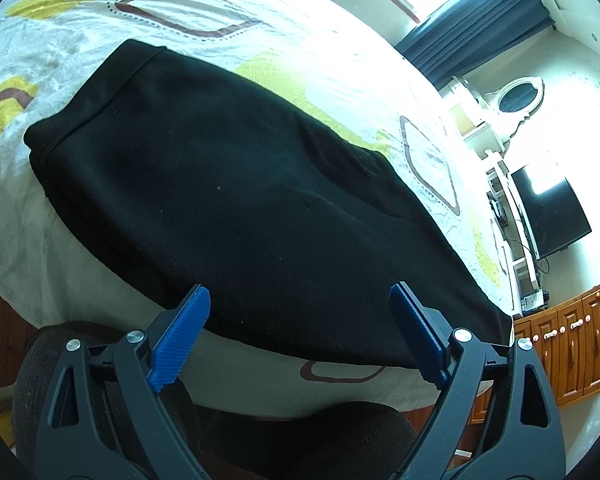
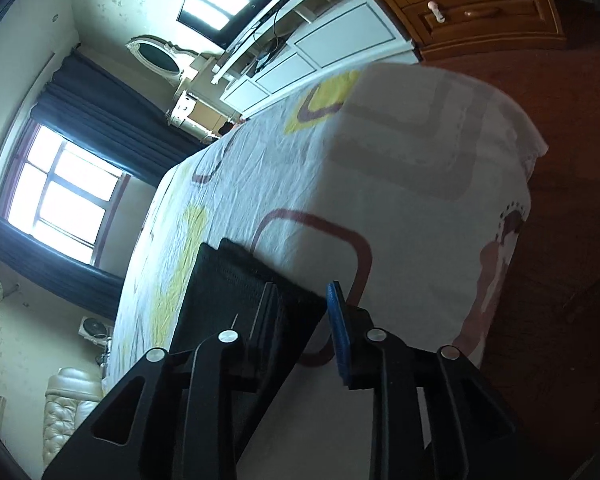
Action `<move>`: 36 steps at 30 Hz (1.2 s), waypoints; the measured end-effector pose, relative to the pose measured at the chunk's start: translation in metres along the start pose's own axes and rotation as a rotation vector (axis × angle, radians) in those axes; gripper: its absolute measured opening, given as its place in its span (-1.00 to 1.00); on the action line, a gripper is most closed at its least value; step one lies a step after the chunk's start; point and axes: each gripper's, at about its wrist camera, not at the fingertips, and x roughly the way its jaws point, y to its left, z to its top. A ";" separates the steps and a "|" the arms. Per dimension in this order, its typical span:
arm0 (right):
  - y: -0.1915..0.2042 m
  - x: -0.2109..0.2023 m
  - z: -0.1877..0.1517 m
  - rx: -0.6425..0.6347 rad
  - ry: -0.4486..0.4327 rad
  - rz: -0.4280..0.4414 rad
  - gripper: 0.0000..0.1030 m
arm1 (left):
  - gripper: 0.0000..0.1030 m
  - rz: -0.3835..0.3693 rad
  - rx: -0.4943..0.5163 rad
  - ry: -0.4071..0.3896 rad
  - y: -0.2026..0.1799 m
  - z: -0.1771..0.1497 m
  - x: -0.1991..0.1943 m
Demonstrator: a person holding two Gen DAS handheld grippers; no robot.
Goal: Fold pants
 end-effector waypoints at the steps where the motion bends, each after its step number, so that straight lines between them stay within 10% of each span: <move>1: 0.004 -0.002 0.007 -0.030 0.002 -0.003 -0.41 | 0.77 0.001 0.009 -0.004 0.000 0.001 -0.001; 12: 0.133 0.080 0.003 -0.427 0.291 0.159 -0.19 | 0.77 0.035 -0.012 -0.002 0.006 0.001 0.002; 20: 0.097 0.091 0.055 -0.264 0.114 -0.061 -0.02 | 0.77 0.051 -0.011 -0.020 0.009 0.009 -0.006; 22: 0.084 0.086 0.065 -0.225 0.156 0.017 0.35 | 0.77 0.034 -0.008 -0.043 0.011 0.012 -0.010; 28: 0.057 0.105 0.057 -0.250 0.483 0.102 0.40 | 0.77 0.025 -0.027 -0.064 0.024 0.031 -0.015; 31: 0.054 0.104 0.050 -0.259 0.510 0.154 0.47 | 0.77 0.049 -0.041 -0.065 0.034 0.038 -0.017; 36: 0.094 0.109 0.013 -0.605 0.531 0.003 0.44 | 0.77 0.111 -0.052 -0.064 0.051 0.042 -0.018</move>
